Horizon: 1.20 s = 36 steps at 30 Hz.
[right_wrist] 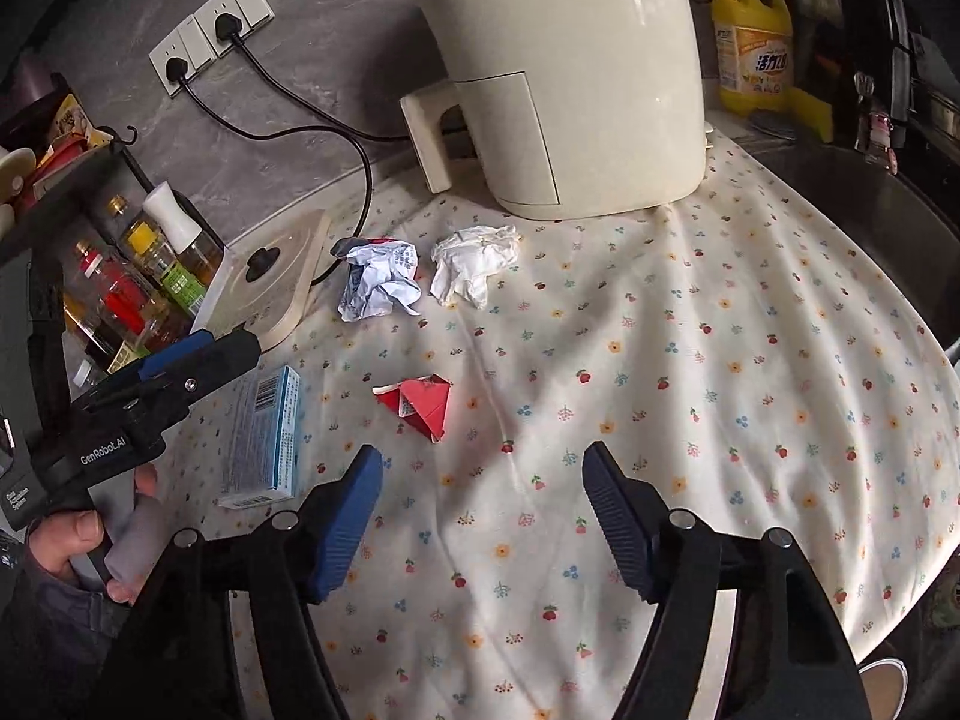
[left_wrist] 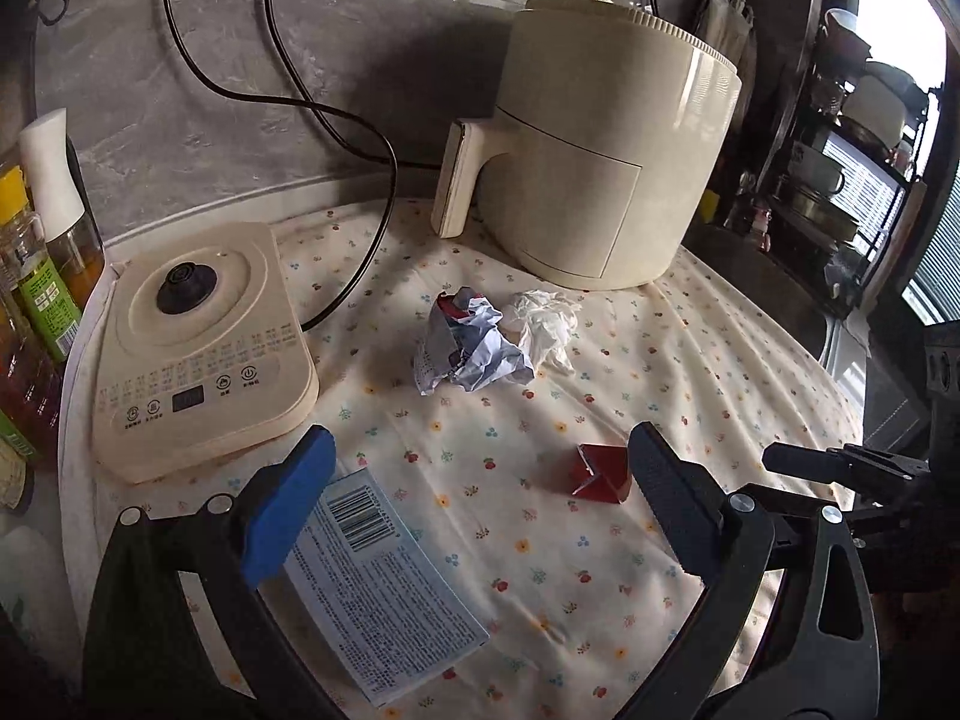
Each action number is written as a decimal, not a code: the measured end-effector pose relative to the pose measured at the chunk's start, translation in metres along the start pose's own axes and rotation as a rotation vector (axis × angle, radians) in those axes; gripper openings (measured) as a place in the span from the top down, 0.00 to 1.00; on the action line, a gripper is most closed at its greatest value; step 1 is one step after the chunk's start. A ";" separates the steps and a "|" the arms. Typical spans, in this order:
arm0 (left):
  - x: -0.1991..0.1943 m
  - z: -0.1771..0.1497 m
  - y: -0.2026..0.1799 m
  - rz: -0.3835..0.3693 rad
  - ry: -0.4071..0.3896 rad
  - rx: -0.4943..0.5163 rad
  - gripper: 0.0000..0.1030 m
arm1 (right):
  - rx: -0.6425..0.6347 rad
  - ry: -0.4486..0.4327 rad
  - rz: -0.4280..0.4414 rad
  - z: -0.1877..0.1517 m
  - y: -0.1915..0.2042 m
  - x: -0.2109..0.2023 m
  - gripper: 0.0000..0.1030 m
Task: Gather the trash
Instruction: 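Grasp the crumpled foil wrapper with the left tool while the right tool grasps the red paper piece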
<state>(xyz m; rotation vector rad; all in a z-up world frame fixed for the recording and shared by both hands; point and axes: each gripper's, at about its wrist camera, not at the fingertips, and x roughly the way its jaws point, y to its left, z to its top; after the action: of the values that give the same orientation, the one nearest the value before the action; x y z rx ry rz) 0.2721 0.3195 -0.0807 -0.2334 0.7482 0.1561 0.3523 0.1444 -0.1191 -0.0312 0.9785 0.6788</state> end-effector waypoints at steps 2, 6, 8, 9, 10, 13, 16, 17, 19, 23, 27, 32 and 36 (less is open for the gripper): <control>0.009 0.005 0.005 0.000 0.011 0.007 0.06 | -0.004 0.020 0.009 0.005 0.006 0.015 0.38; 0.025 0.016 0.013 0.000 0.030 0.028 0.06 | -0.023 0.047 0.012 0.014 0.017 0.040 0.38; 0.032 0.021 0.017 -0.001 0.036 0.031 0.06 | -0.033 0.059 0.012 0.019 0.021 0.051 0.40; 0.036 0.024 0.019 -0.002 0.038 0.031 0.06 | -0.037 0.066 0.014 0.021 0.022 0.056 0.42; 0.039 0.026 0.021 -0.002 0.040 0.030 0.06 | -0.041 0.073 0.017 0.024 0.023 0.061 0.48; 0.050 0.033 0.024 -0.009 0.052 0.028 0.06 | -0.039 0.108 0.026 0.027 0.024 0.077 0.81; 0.061 0.038 0.024 -0.016 0.065 0.045 0.06 | -0.023 0.117 0.035 0.027 0.021 0.079 0.95; 0.065 0.039 0.023 -0.018 0.070 0.053 0.06 | -0.012 0.116 0.046 0.027 0.019 0.077 0.96; 0.075 0.042 0.021 -0.021 0.083 0.065 0.06 | -0.008 0.099 0.046 0.027 0.016 0.070 0.97; 0.098 0.046 0.020 -0.004 0.120 0.068 0.06 | 0.005 0.063 0.008 0.028 0.005 0.052 0.97; 0.110 0.048 0.020 -0.012 0.133 0.056 0.18 | 0.033 0.045 -0.002 0.026 -0.007 0.038 0.97; 0.103 0.051 0.009 -0.054 0.137 0.088 0.66 | 0.049 0.046 0.012 0.021 -0.006 0.034 0.79; 0.082 0.045 0.009 -0.057 0.106 0.080 0.69 | 0.024 0.018 0.028 0.018 0.009 0.033 0.46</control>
<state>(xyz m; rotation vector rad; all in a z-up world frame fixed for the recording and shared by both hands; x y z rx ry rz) 0.3589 0.3447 -0.1068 -0.1882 0.8508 0.0599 0.3728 0.1743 -0.1318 -0.0022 1.0059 0.6931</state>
